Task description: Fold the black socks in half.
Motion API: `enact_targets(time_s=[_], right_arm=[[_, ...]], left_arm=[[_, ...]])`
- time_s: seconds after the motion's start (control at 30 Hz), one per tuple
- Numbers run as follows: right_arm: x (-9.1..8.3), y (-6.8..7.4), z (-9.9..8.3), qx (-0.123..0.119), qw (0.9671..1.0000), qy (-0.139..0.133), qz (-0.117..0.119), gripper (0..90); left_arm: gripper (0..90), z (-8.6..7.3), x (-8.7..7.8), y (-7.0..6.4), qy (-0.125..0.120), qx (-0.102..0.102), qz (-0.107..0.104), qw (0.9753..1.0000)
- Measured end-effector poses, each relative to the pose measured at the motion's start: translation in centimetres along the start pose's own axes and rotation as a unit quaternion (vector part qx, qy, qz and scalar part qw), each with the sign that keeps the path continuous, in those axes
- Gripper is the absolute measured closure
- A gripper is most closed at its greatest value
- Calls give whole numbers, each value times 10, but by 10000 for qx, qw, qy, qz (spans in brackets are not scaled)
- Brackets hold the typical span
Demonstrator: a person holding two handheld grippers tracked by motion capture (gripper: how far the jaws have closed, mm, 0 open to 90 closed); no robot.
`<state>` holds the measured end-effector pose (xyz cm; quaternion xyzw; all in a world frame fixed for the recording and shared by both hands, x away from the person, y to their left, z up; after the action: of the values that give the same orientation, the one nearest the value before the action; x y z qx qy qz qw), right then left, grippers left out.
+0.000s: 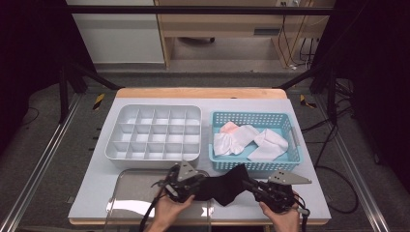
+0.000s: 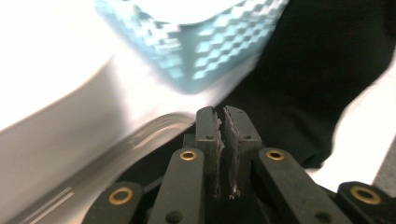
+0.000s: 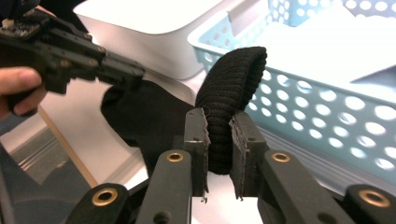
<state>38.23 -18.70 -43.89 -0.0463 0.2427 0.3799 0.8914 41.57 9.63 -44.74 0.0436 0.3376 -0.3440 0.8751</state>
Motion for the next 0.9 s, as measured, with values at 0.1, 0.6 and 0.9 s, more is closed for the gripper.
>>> enact_targets(time_s=[0.1,0.6,0.9], right_arm=[[3,4,5,-56,10000,4,74,787],[48,42,31,-486,9970,357,494,785],[92,70,42,-810,9917,691,717,780]], left_arm=[[855,-8,-15,23,-42,-98,234,9997],[882,-42,-24,56,198,-387,434,9981],[891,-46,-14,55,305,-423,422,9977]])
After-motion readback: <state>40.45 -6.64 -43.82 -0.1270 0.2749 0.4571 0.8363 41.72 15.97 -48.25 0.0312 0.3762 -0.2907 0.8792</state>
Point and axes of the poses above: each handheld gripper's, and its own axes: x roughly forward along the jaws, z roughly out of its top, y roughly to its left, the point moved 2 cm from there along x, roughly forward along the jaws, and after that the axes turned 8 degrees about -x, right-handed, at the moved point
